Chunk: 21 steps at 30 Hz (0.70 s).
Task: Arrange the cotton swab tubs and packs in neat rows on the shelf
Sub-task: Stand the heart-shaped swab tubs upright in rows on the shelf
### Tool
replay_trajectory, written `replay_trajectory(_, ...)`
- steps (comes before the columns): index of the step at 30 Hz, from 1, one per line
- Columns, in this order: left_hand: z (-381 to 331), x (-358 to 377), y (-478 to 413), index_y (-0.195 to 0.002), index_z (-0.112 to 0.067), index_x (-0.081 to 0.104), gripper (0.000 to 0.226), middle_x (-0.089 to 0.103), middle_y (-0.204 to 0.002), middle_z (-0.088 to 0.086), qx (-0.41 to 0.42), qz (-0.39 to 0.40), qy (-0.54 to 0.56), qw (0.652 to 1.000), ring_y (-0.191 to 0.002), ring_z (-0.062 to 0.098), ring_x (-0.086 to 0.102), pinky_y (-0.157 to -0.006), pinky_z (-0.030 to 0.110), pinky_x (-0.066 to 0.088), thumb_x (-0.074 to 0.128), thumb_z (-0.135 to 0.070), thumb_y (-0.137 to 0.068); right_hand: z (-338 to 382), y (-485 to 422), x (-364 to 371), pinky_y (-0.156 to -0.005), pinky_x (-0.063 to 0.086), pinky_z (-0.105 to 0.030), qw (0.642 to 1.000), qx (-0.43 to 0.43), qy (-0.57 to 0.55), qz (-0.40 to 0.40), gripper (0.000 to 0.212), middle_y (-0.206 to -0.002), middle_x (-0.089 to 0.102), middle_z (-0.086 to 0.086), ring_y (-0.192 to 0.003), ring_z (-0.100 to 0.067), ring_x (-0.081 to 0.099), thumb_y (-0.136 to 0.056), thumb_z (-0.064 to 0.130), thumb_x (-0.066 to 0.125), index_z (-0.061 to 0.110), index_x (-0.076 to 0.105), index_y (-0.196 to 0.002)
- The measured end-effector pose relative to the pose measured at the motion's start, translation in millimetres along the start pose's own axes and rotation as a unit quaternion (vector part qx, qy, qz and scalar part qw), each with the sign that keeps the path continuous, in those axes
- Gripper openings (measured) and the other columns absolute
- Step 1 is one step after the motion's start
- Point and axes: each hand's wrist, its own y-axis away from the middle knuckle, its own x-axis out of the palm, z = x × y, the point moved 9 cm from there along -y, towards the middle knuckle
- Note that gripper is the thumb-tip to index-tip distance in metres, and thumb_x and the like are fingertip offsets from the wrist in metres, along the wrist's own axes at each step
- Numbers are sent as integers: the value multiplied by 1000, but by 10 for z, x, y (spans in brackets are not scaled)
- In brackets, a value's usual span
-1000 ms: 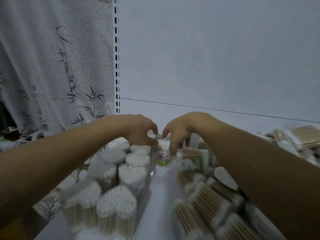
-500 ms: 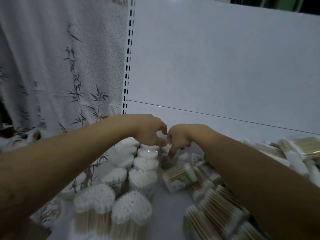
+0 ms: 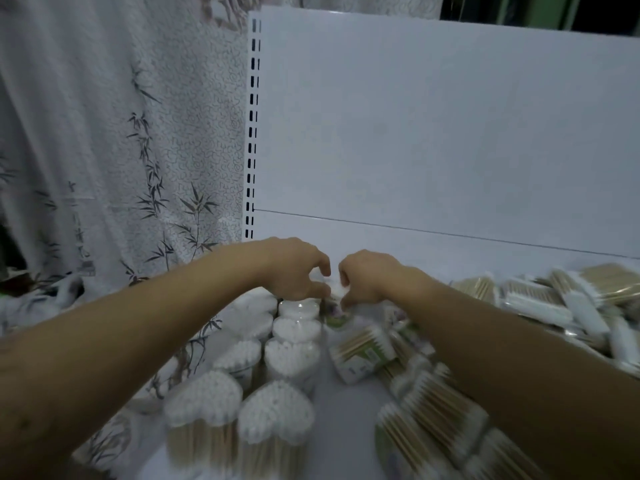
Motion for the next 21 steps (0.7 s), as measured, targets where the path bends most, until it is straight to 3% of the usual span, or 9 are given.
replay_trajectory(2,-54,-4,39,-138,-33,46,46,52,-138,-4,8,-8,-8,1000,-128,20,45,-103,39,38,45,-53,-96,-9,153,-140,-88,51,-36,1000,-13,-14,22,46,-111,65,-1,-101,-23,60,-80,47,73,16,65,-113)
replay_trajectory(5,-83,73,121,-135,-32,50,42,51,-139,-6,23,0,15,1000,-126,19,46,-105,38,38,44,-49,-98,101,469,-154,-91,47,-32,989,-60,-29,130,52,-109,63,11,-97,-13,57,-73,58,75,29,64,-116)
replay_trajectory(8,-125,160,159,-128,-29,57,36,56,-132,-6,35,15,51,998,-106,15,52,-100,35,42,47,-46,-97,234,654,38,-91,43,-31,978,-87,12,187,71,-121,56,13,-99,-10,51,-67,60,78,36,54,-129)
replay_trajectory(11,-259,231,163,-124,-29,59,32,59,-128,-7,41,33,73,996,-112,16,54,-98,33,42,50,-43,-97,295,691,246,-90,43,-31,975,-104,50,192,73,-130,54,7,-105,-15,51,-73,49,79,29,50,-137)
replay_trajectory(14,-301,283,173,-130,-26,53,38,58,-126,-4,35,39,65,997,-104,16,52,-89,28,40,51,-44,-97,314,687,295,-81,44,-29,976,-122,63,169,59,-117,58,6,-95,-16,51,-78,39,77,25,56,-131)
replay_trajectory(18,-255,231,169,-141,-26,42,55,51,-139,-4,22,23,86,996,-118,18,52,-97,28,40,55,-50,-93,54,692,93,-75,45,-30,986,-89,-24,140,42,-97,59,11,-90,-15,56,-75,42,78,27,65,-113)
replay_trajectory(21,-259,182,144,-139,-25,43,60,53,-137,-6,21,7,113,993,-119,16,52,-101,32,42,59,-54,-89,-207,699,-121,-75,48,-30,988,-61,-111,84,29,-84,65,10,-79,-11,60,-75,43,77,26,70,-98)
